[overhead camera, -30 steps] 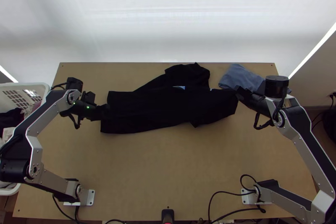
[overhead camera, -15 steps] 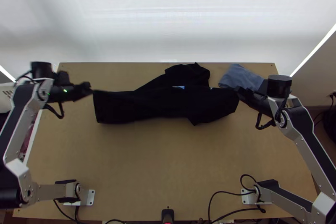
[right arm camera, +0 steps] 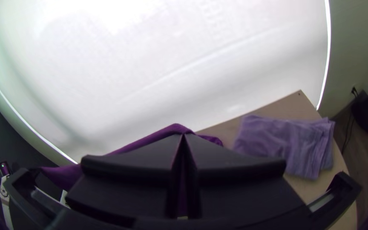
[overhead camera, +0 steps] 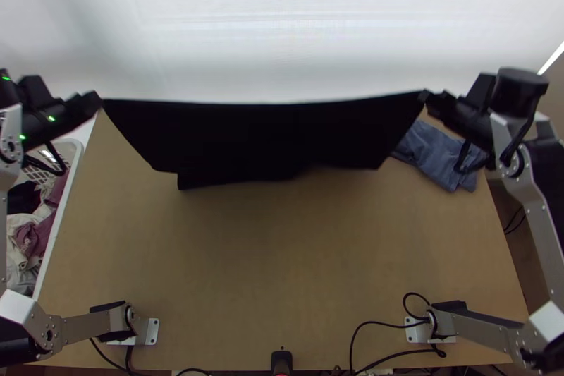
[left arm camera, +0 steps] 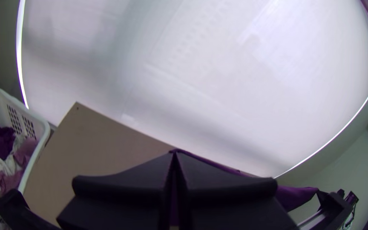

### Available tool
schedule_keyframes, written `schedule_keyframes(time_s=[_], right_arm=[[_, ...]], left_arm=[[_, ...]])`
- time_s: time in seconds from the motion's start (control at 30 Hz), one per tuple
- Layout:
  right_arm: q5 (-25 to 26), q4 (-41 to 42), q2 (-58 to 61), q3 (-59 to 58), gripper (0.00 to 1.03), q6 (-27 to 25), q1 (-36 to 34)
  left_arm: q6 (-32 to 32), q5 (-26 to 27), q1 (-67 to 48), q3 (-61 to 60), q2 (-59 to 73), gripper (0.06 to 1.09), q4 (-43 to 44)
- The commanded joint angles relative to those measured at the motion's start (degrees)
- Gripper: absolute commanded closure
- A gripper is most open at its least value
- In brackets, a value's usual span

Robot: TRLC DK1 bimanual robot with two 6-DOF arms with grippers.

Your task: Fold the t-shirt

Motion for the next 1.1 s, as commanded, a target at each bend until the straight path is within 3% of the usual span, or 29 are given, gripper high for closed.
schedule_keyframes(time_s=[0.0,0.27,0.43,0.57,0.83,1.07], right_arm=[[0.5,-0.9,5.2,10.0,1.0,-6.3,-0.9],[2.0,3.2,9.9,27.2,1.0,-8.6,-0.5],[2.9,6.6,8.6,35.3,1.0,-8.6,-0.9],[2.8,10.6,3.2,35.1,1.0,-9.6,-1.7],[-0.7,8.9,-14.3,27.1,1.0,-11.9,-1.7],[-3.3,-2.4,-27.7,22.5,1.0,-13.8,-0.1]], left_arm=[[-3.0,-1.4,1.8,5.5,-0.5,1.05,3.2],[-8.2,-2.9,1.9,19.9,1.5,1.05,6.4],[-10.6,-5.5,1.8,22.5,-2.2,1.05,12.6],[-11.0,-7.3,1.8,22.4,-6.3,1.05,16.2],[-12.2,-8.0,2.3,19.6,-16.5,1.05,18.0],[-11.4,-8.0,2.8,10.9,-29.0,1.05,22.5]])
